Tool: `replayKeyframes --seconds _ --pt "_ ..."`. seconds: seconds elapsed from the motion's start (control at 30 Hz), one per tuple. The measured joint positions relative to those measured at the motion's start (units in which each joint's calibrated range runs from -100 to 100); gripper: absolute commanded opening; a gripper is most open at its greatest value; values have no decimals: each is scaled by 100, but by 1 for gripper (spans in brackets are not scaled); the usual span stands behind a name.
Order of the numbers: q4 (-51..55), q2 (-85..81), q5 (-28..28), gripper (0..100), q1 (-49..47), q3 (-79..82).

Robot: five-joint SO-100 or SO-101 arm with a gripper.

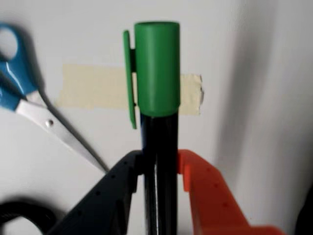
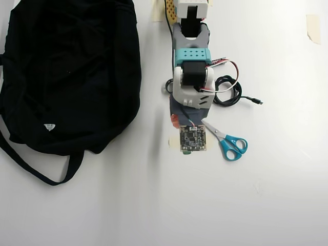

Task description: Put the green marker into the black bag

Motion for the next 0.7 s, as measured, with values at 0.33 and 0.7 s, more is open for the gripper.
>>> replayKeyframes --seconds 0.33,0.7 --pt "-240 0 -386 2 0 0" --pt "-249 -100 -542 2 0 63"
